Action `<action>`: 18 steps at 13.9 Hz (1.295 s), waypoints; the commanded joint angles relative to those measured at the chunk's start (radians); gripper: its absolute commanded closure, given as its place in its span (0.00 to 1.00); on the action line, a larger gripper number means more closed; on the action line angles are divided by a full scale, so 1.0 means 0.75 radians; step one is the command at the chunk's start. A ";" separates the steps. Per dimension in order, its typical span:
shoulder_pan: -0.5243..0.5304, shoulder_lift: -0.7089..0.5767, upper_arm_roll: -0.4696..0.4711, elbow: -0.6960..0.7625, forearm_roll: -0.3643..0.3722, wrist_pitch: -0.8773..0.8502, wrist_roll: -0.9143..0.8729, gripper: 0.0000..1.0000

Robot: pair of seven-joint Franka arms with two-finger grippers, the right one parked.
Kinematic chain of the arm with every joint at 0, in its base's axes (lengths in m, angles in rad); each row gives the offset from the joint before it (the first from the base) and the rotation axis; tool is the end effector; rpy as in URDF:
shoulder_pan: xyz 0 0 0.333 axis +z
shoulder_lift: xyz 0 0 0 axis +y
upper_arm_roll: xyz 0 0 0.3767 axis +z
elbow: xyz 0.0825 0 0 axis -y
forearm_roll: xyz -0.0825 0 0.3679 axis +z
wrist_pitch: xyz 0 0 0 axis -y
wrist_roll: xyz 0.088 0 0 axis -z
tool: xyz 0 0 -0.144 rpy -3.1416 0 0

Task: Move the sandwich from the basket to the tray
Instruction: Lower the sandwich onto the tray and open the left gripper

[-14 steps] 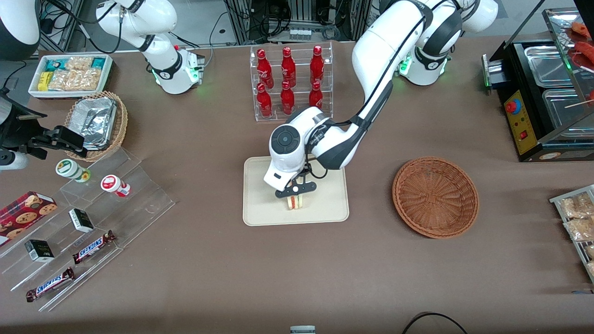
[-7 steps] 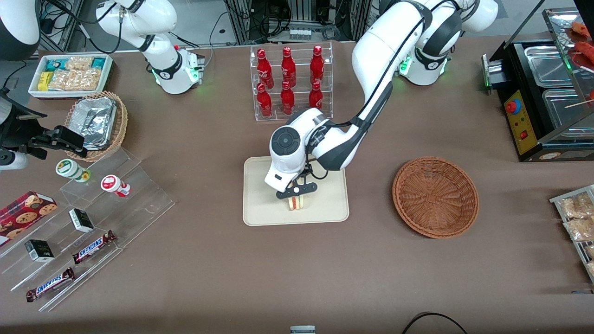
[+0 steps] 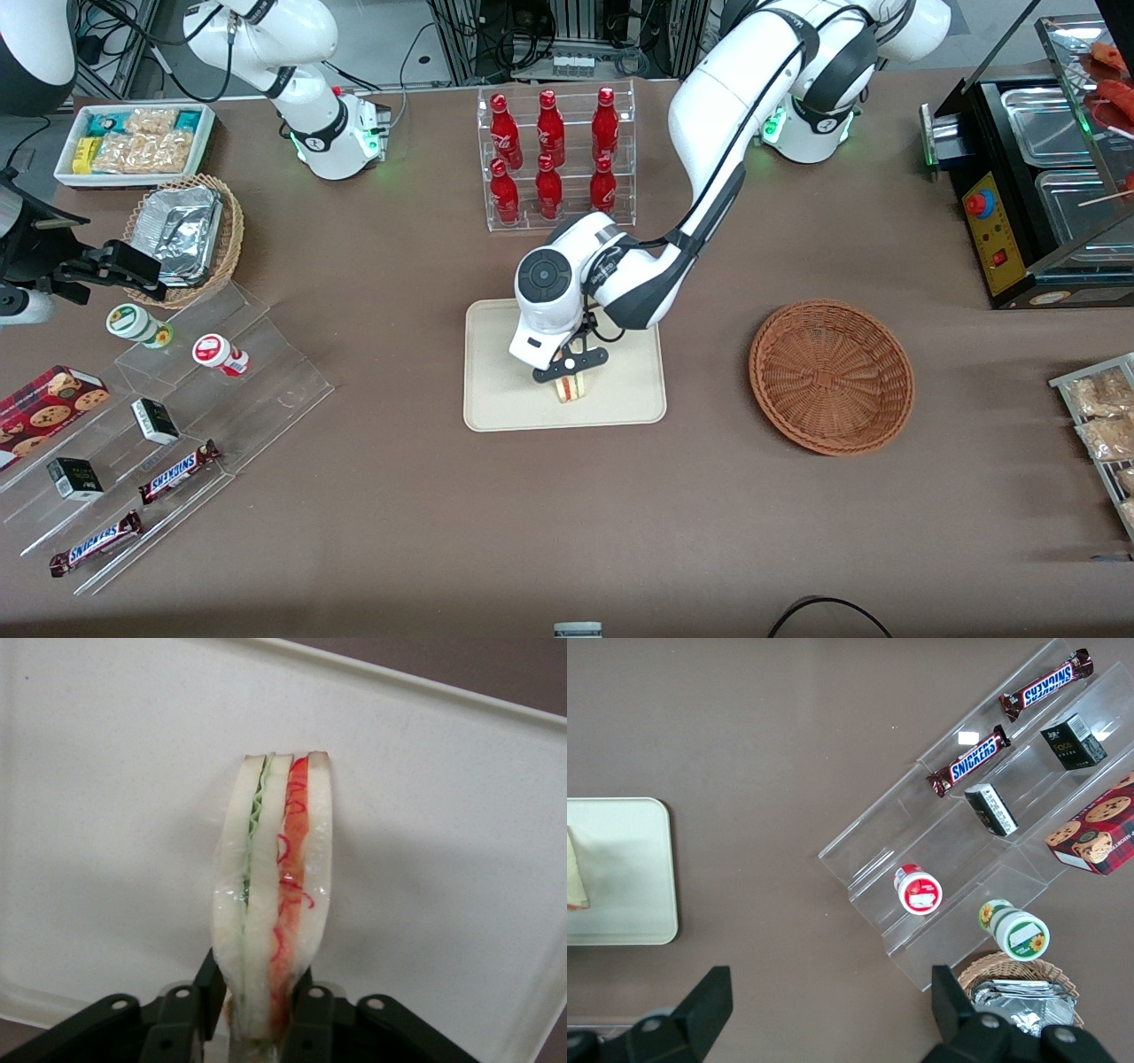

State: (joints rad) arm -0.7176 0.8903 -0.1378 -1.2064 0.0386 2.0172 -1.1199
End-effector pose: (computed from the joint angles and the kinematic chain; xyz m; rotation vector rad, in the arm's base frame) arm 0.5374 -0.5668 0.2458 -3.0851 -0.4557 0.1590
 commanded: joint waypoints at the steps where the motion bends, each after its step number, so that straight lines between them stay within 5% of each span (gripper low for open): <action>1: -0.023 0.005 0.020 0.046 0.022 -0.004 -0.027 0.00; 6: -0.015 -0.107 0.018 0.050 0.018 -0.071 -0.004 0.00; 13: 0.061 -0.273 0.022 0.048 0.020 -0.241 0.329 0.00; 18: 0.285 -0.414 0.026 -0.015 0.016 -0.411 0.592 0.00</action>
State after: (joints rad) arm -0.5776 0.6571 -0.1118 -1.1517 0.0488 1.7438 -0.7642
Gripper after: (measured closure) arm 0.000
